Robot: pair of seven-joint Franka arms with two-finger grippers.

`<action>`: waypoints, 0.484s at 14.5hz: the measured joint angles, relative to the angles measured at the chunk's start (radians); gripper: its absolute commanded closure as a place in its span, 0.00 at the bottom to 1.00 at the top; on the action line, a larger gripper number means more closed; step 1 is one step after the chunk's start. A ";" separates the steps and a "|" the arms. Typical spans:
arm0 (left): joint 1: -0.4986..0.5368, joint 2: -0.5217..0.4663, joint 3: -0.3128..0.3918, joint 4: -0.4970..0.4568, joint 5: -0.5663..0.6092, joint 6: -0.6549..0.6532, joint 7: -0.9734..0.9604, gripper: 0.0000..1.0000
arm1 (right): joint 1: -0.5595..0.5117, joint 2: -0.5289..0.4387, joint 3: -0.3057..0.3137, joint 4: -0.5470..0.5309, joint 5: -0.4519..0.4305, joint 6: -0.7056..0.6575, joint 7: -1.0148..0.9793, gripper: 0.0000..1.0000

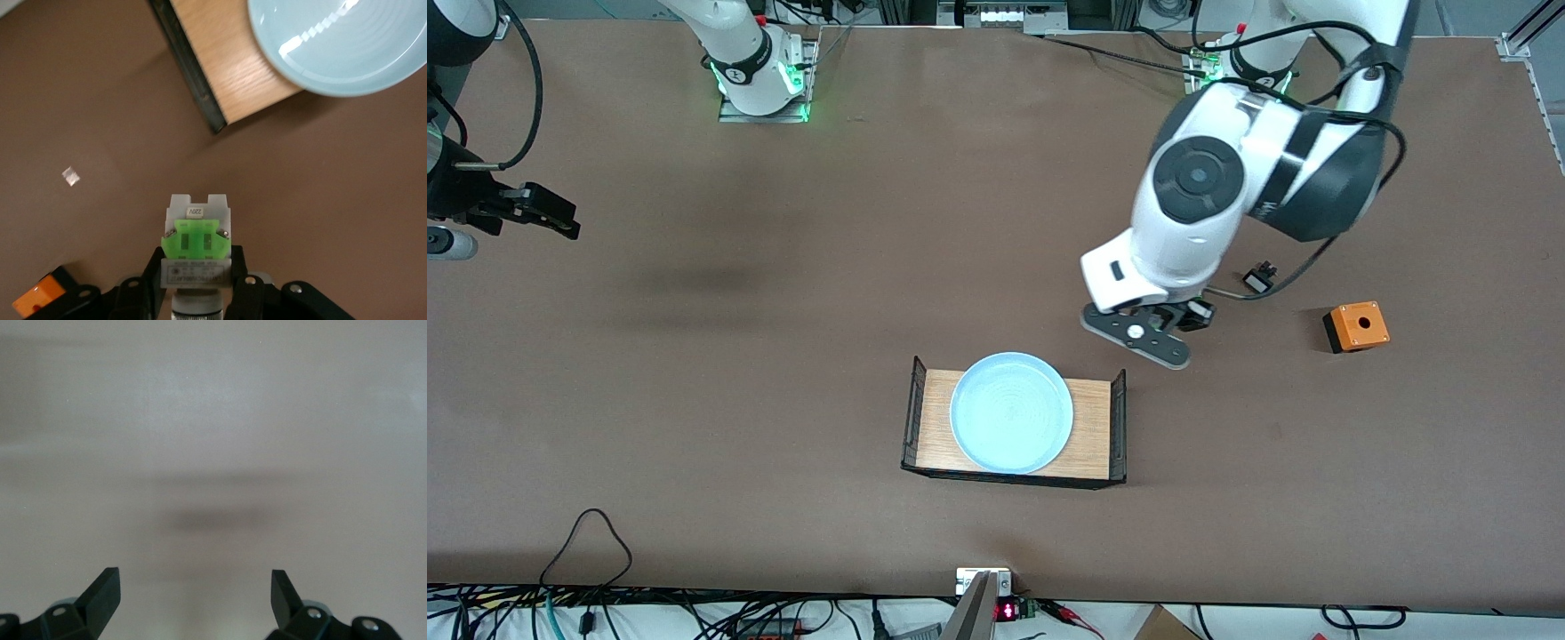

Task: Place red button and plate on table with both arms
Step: 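Lift the green switch and carry it beside the orange box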

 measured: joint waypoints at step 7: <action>0.200 -0.022 0.001 -0.178 0.000 0.045 0.447 0.69 | 0.000 0.000 0.000 0.000 0.000 0.000 0.000 0.00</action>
